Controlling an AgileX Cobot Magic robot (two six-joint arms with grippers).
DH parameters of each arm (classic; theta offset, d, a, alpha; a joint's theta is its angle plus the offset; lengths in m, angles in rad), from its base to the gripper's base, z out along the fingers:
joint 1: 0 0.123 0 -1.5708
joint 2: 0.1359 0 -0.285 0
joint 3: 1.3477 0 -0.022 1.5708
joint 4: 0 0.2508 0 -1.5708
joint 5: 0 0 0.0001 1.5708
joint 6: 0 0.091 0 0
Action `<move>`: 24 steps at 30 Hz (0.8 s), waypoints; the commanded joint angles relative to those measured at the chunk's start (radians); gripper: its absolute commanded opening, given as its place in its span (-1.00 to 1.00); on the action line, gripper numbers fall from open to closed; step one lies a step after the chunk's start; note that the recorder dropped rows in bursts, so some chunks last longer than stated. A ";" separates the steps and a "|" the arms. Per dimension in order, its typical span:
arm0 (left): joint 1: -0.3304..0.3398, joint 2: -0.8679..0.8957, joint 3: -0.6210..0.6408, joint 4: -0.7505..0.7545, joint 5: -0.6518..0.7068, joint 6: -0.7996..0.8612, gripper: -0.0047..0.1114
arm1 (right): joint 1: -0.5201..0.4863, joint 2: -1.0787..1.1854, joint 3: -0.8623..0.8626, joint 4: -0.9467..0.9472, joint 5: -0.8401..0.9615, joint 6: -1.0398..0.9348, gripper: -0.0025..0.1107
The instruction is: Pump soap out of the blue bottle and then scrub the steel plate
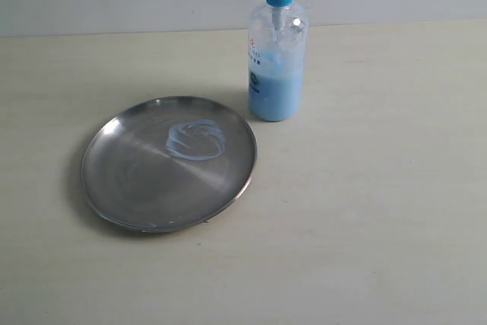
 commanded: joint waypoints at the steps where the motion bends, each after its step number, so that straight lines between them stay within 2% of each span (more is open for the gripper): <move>1: 0.038 -0.051 0.005 0.006 -0.012 0.001 -0.92 | -0.002 -0.004 0.004 -0.004 -0.010 -0.003 -0.96; 15: 0.199 -0.264 0.018 0.025 -0.044 0.001 -0.92 | -0.002 -0.004 0.004 -0.004 -0.010 -0.003 -0.96; 19: 0.235 -0.322 0.082 0.025 -0.130 0.001 -0.92 | -0.002 -0.004 0.004 -0.004 -0.010 -0.003 -0.96; 24: 0.258 -0.386 0.173 0.025 -0.140 0.001 -0.92 | -0.002 -0.004 0.004 -0.004 -0.010 -0.003 -0.96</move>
